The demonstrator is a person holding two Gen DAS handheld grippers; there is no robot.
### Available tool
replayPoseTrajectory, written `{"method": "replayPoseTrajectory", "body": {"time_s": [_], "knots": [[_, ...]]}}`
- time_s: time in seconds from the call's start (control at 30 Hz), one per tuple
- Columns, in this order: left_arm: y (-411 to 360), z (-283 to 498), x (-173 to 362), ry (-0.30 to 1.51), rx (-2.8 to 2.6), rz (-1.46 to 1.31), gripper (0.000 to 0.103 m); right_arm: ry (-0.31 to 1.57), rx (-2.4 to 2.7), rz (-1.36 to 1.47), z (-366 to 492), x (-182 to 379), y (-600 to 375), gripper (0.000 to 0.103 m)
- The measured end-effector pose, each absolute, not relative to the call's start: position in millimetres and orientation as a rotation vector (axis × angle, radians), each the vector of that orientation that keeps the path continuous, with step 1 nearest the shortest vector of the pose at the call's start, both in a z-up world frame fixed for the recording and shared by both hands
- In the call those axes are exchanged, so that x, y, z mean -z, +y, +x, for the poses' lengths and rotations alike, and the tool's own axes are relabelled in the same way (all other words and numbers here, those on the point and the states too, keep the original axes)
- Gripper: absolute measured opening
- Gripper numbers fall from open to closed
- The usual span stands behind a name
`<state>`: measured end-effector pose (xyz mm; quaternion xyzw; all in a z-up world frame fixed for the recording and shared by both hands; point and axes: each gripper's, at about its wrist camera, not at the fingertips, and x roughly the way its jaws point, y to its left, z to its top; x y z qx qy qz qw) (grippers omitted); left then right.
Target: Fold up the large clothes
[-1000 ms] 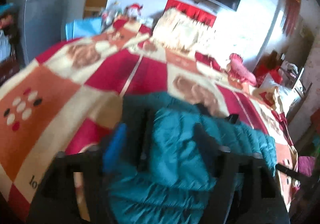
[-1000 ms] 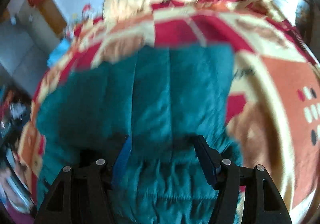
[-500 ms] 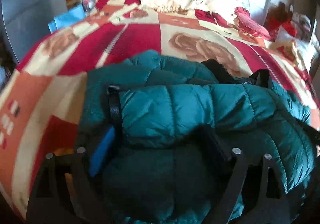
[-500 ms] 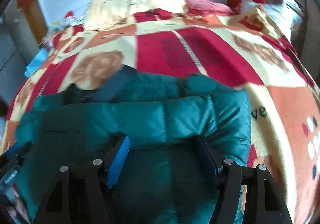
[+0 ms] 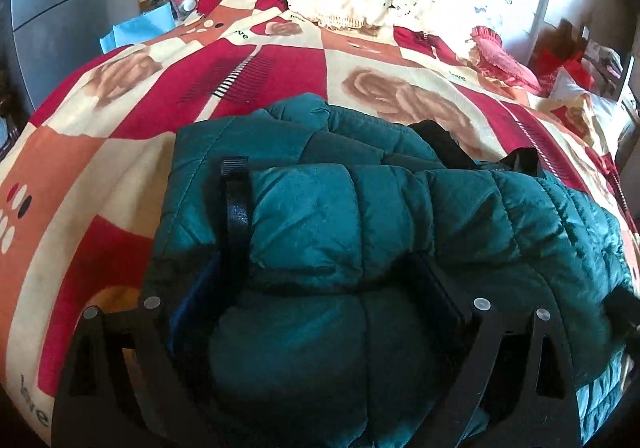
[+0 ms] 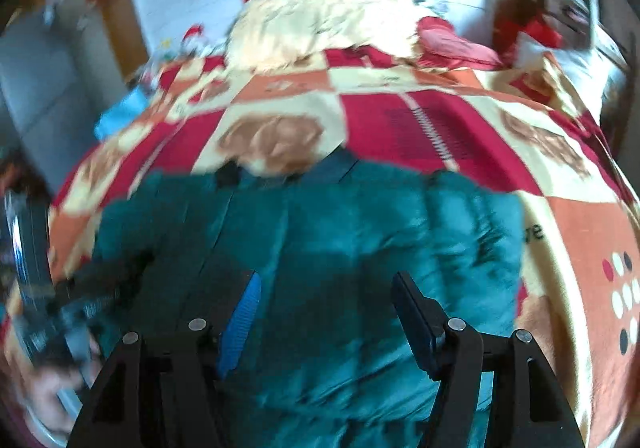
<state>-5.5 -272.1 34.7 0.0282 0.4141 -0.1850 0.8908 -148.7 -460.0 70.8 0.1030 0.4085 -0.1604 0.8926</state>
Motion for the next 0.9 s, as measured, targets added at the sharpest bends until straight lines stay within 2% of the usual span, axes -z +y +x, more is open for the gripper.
{"method": "replayPoseTrajectory", "body": {"time_s": [0.2,0.33,0.5,0.77,0.9], "knots": [[-272.0,-7.1,-32.5,0.854,0.397,0.055,0.098,0.850,0.373,0.130,-165.0,-35.5,-445.8,0.066],[-271.2,-7.0,-32.1,0.852,0.397,0.053,0.098,0.866,0.334,0.196,-171.3,-49.4,-457.0,0.065],[-272.0,-7.8,-32.2,0.849,0.395,0.052,0.098,0.739,0.384,0.255,-189.6,-78.2,-475.4,0.065],[-272.9,-7.9,-32.7,0.848,0.402,0.050,0.102,0.851,0.458,0.252,-164.3,-39.2,-503.4,0.066],[-269.4,-8.6,-37.4,0.870,0.415,0.043,0.102,0.876,0.455,0.252,-164.1,-43.0,-503.9,0.066]]}}
